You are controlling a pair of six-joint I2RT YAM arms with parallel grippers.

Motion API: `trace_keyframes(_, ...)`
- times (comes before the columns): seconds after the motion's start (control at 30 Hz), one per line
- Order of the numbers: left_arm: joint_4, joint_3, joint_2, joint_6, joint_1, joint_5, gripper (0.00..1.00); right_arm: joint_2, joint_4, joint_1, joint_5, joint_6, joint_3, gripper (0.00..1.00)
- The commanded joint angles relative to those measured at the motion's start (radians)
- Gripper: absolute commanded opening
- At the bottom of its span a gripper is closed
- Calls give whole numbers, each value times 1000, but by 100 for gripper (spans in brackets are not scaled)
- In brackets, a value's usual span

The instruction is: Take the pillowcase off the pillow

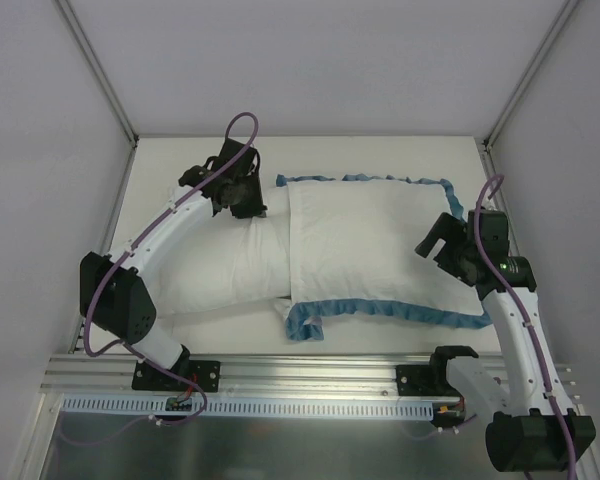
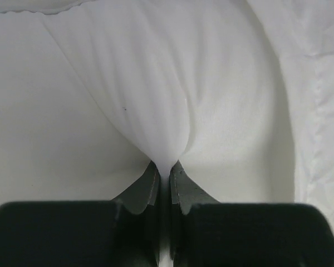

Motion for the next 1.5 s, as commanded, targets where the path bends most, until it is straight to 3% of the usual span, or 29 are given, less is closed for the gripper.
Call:
trace_keyframes(0.0,-43,-44,-89,-46,22,33,0,-21,-50,6,66,-35,75,99)
trace_keyframes(0.23,-21,-81,-206,-52,56,183,0,-3,-44,81,68,-28,143,100)
trace_keyframes(0.4,-4,-85,-220,-78,59,236,0,57,-36,317,276,2,218,100)
trace_keyframes(0.53,13,-82,-260,-79,60,223,0,103,-13,398,249,-46,232,99)
trace_keyframes(0.67,14,-38,-252,-88,65,233,0,108,56,629,232,-136,212,100)
trace_keyframes(0.87,14,25,-205,-115,82,240,0,132,85,965,434,-135,90,97)
trace_keyframes(1.0,14,34,-189,-116,89,236,0,176,88,1063,454,11,3,96)
trace_keyframes(1.13,14,36,-182,-124,91,242,0,259,215,1155,467,135,-50,96)
trace_keyframes(1.37,14,30,-183,-127,91,257,0,499,268,1224,542,161,28,97)
trace_keyframes(1.47,14,27,-189,-125,92,259,0,549,218,1224,592,228,46,97)
